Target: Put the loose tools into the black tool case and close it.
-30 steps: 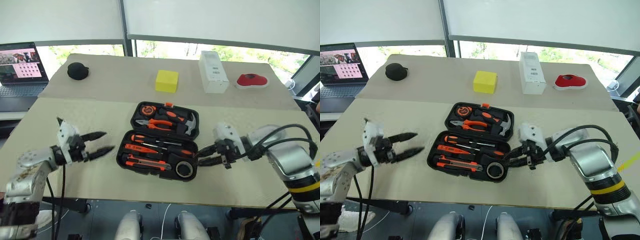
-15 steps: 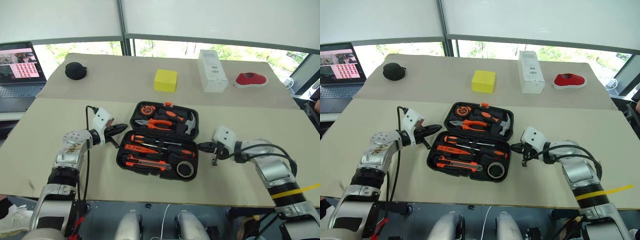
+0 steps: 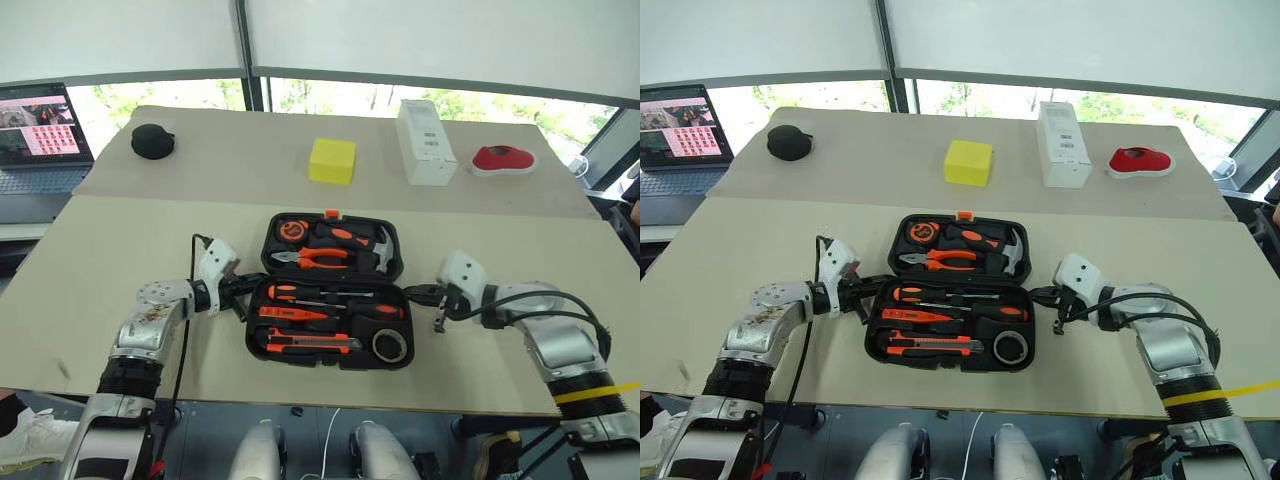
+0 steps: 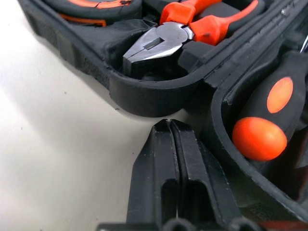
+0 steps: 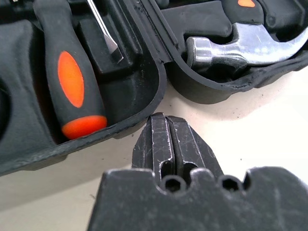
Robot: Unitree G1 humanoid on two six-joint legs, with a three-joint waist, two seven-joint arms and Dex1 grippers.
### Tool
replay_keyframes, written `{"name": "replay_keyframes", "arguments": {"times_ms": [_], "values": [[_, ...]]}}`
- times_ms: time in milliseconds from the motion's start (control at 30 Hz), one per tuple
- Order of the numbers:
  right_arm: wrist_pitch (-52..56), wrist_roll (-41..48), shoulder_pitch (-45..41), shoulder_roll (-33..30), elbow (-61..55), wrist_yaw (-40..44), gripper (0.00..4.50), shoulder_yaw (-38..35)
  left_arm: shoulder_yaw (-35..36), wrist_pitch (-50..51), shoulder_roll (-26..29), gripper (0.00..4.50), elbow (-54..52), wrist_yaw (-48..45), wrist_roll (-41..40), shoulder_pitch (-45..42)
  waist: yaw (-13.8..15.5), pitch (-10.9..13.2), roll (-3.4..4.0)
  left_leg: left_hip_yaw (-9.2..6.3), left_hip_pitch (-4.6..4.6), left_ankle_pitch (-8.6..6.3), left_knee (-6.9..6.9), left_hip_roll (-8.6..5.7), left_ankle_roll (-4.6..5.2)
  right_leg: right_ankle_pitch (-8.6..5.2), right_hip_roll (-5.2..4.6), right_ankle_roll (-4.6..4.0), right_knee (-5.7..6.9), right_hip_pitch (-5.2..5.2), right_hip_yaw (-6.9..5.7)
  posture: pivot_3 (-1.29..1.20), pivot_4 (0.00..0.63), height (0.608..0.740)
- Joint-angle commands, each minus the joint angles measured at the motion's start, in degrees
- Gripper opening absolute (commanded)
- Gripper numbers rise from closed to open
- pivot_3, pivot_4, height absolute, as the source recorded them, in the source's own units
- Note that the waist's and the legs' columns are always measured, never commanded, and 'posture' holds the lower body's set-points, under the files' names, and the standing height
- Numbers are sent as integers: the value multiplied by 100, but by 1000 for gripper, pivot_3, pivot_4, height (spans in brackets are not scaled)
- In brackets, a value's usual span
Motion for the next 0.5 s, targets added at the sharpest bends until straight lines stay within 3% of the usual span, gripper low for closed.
{"name": "replay_keyframes", "arguments": {"times_ms": [33,133,200,300,333,500], "values": [[374,504,36,-161,-432,129,825,-439,381,264,341,1588,-440,-31,-312,75,-14,0,0,-3,0,0,-1,1,0,0,0,0,0,-1,0,0,150,740],[932,772,19,-356,-578,137,1863,-656,687,1403,727,2762,-692,-4,-751,50,-21,0,0,-10,2,0,-2,2,0,0,1,0,1,-1,0,0,150,740],[2066,1222,-136,-602,-766,232,2572,-759,888,2652,1045,3566,-1082,7,-1255,-39,-17,0,0,-17,5,0,-3,4,0,0,1,0,2,1,1,0,150,740],[3604,1822,-420,-948,-881,406,3586,-743,932,3687,1225,4489,-1413,211,-1598,-243,-13,10,2,-28,1,0,0,4,0,0,-2,0,6,-3,2,0,150,740],[3964,1930,-583,-954,-814,324,3906,-732,926,4137,1185,4500,-1315,468,-1611,-456,7,10,1,-31,4,0,0,4,0,0,-2,0,5,2,1,0,150,740],[5532,1760,-1717,-478,-41,-788,3906,-565,1089,5216,473,4500,-863,1562,-1613,-1322,6,10,-2,-39,16,1,5,-4,0,0,-1,1,4,17,-2,0,150,740]]}}
